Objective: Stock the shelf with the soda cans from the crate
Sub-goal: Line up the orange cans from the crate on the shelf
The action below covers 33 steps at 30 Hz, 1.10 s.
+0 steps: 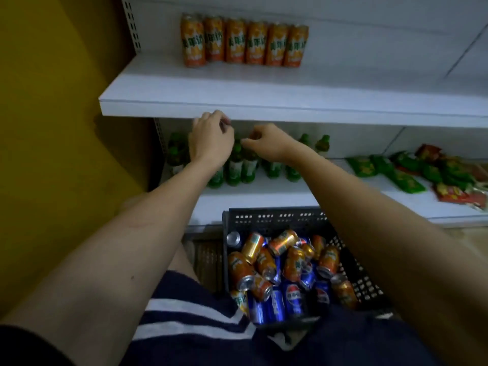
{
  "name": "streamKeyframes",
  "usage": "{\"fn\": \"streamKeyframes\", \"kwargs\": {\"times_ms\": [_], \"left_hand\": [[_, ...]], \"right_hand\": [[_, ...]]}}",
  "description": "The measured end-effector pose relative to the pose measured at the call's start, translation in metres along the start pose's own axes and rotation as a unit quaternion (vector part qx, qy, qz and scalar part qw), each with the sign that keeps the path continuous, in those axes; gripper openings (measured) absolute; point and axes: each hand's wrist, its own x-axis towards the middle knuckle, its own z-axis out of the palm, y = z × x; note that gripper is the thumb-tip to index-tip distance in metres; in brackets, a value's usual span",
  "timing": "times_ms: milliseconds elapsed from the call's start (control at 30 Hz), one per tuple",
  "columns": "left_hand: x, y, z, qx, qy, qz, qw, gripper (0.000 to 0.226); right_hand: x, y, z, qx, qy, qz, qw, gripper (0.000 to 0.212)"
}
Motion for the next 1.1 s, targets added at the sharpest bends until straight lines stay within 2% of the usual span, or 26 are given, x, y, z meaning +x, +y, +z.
{"fn": "streamKeyframes", "kwargs": {"times_ms": [100, 200, 300, 467, 533, 600, 700, 767, 933, 967, 1100], "left_hand": [[-0.048, -0.003, 0.034, -0.044, -0.098, -0.036, 0.994, 0.017], [-0.091, -0.018, 0.066, -0.063, -0.205, -0.110, 0.970, 0.014], [-0.126, -0.034, 0.093, -0.076, -0.250, -0.192, 0.946, 0.012], [-0.183, -0.060, 0.134, -0.079, -0.318, -0.314, 0.891, 0.025], [-0.199, -0.071, 0.151, -0.076, -0.331, -0.368, 0.866, 0.028], [-0.210, -0.080, 0.166, -0.089, -0.336, -0.434, 0.831, 0.032], [-0.226, -0.086, 0.176, -0.125, -0.317, -0.552, 0.761, 0.036], [-0.234, -0.091, 0.180, -0.152, -0.320, -0.597, 0.720, 0.035], [-0.235, -0.103, 0.195, -0.187, -0.288, -0.640, 0.687, 0.044], [-0.232, -0.104, 0.195, -0.203, -0.281, -0.655, 0.671, 0.048], [-0.228, -0.105, 0.199, -0.223, -0.266, -0.678, 0.648, 0.057]], "right_hand": [[-0.033, 0.040, 0.031, 0.035, -0.018, 0.036, 0.999, 0.026], [-0.063, 0.084, 0.069, 0.053, -0.058, 0.093, 0.993, 0.028], [-0.085, 0.123, 0.106, 0.058, -0.108, 0.140, 0.983, 0.028], [-0.095, 0.167, 0.172, 0.080, -0.169, 0.207, 0.960, 0.030], [-0.095, 0.178, 0.196, 0.089, -0.168, 0.223, 0.956, 0.022], [-0.092, 0.192, 0.220, 0.108, -0.153, 0.233, 0.954, 0.031], [-0.086, 0.205, 0.249, 0.115, -0.139, 0.264, 0.948, 0.046], [-0.078, 0.206, 0.264, 0.105, -0.144, 0.278, 0.944, 0.051], [-0.057, 0.204, 0.289, 0.085, -0.181, 0.304, 0.931, 0.071], [-0.055, 0.203, 0.291, 0.087, -0.190, 0.315, 0.926, 0.074], [-0.051, 0.210, 0.297, 0.091, -0.212, 0.336, 0.913, 0.062]]}}
